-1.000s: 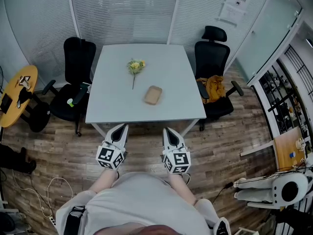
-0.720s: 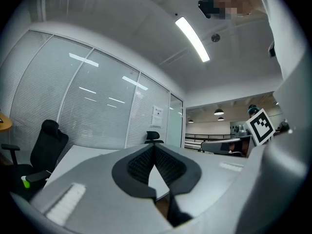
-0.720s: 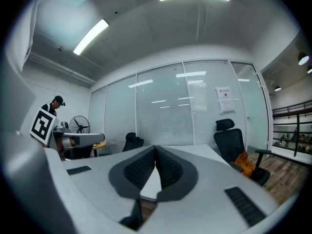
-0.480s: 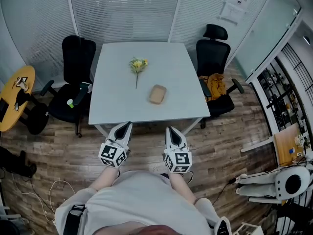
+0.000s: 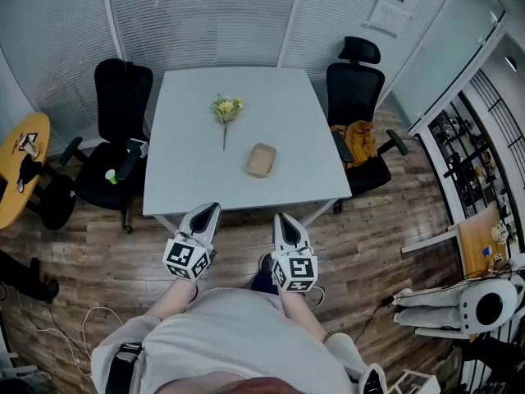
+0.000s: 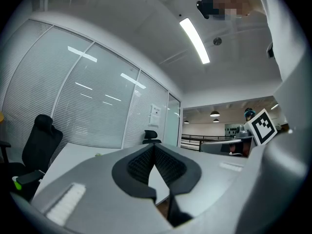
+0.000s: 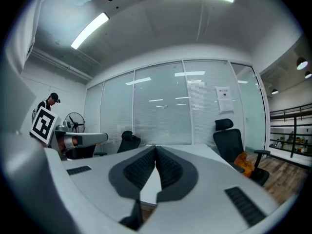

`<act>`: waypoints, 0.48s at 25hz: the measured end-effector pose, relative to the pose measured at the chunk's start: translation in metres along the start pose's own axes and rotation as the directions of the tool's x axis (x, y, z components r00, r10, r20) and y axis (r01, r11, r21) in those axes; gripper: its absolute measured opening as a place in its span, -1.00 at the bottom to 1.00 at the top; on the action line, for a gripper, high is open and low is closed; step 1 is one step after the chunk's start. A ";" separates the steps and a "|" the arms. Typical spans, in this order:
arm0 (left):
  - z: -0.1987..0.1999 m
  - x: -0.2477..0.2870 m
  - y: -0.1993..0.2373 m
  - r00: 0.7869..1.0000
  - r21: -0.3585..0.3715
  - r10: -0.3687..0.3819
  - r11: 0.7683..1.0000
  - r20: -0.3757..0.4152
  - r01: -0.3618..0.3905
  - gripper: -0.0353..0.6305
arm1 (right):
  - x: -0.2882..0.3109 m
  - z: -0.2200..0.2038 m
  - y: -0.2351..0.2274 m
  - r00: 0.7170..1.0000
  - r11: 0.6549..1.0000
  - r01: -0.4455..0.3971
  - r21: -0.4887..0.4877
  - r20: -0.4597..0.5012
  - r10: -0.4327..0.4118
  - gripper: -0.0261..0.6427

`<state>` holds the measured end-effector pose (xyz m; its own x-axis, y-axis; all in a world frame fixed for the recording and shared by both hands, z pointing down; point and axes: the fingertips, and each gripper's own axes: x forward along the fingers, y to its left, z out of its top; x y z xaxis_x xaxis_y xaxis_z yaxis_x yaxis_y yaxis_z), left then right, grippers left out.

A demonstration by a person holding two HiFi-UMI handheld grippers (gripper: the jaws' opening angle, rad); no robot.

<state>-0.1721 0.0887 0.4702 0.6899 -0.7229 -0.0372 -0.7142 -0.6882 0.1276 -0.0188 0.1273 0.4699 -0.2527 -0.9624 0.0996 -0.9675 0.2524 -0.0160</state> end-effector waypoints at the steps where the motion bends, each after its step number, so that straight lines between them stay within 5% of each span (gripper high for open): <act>1: -0.001 0.007 0.002 1.000 0.000 0.002 1.000 -0.003 -0.002 -0.87 | 0.005 -0.001 -0.005 1.000 1.000 -0.003 0.000 -0.001 0.003 -0.89; 12: 0.001 0.138 0.024 0.995 0.033 0.096 0.995 0.018 -0.096 -0.86 | 0.106 0.009 -0.109 0.995 0.994 -0.104 -0.015 0.003 0.104 -0.89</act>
<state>-0.0943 -0.0281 0.4675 0.6162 -0.7864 -0.0423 -0.7808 -0.6171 0.0977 0.0599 -0.0036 0.4728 -0.3517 -0.9313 0.0946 -0.9358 0.3523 -0.0112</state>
